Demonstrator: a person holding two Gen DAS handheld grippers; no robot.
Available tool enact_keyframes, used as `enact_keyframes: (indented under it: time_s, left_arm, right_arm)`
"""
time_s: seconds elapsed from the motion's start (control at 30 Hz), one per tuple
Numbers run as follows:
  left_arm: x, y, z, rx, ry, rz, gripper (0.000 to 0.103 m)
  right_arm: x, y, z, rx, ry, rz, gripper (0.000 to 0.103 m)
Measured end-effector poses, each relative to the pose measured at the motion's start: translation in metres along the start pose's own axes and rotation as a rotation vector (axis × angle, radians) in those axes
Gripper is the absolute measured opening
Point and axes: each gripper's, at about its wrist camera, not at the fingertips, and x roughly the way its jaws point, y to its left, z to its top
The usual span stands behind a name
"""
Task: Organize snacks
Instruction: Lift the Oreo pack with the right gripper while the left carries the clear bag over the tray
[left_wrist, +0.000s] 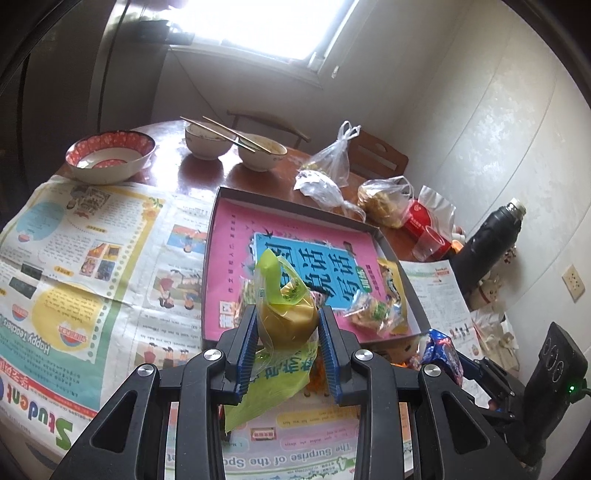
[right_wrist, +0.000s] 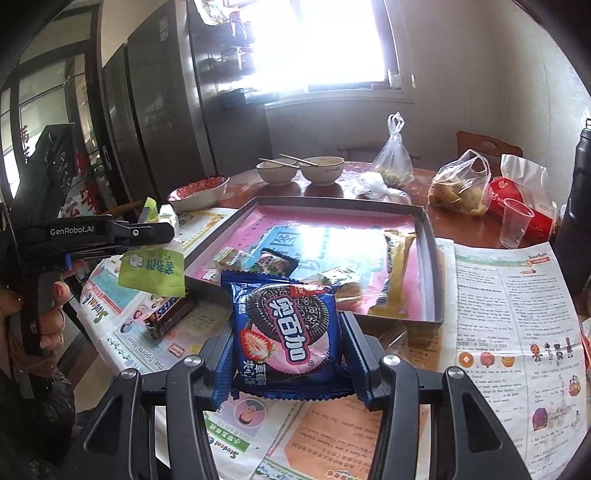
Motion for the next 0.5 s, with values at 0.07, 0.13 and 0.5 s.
enact_keyframes:
  time_s: [0.07, 0.13, 0.5]
  left_arm:
    - [0.002, 0.0, 0.003, 0.0, -0.006, 0.003, 0.033]
    - [0.004, -0.002, 0.006, 0.007, -0.013, 0.009, 0.033]
    - [0.025, -0.009, 0.021, 0.007, -0.03, 0.023, 0.033]
  right_arm:
    - [-0.001, -0.005, 0.001, 0.011, -0.005, -0.009, 0.052]
    - [-0.001, -0.009, 0.002, 0.022, -0.009, -0.018, 0.052]
    - [-0.002, -0.029, 0.007, 0.068, -0.021, -0.052, 0.052]
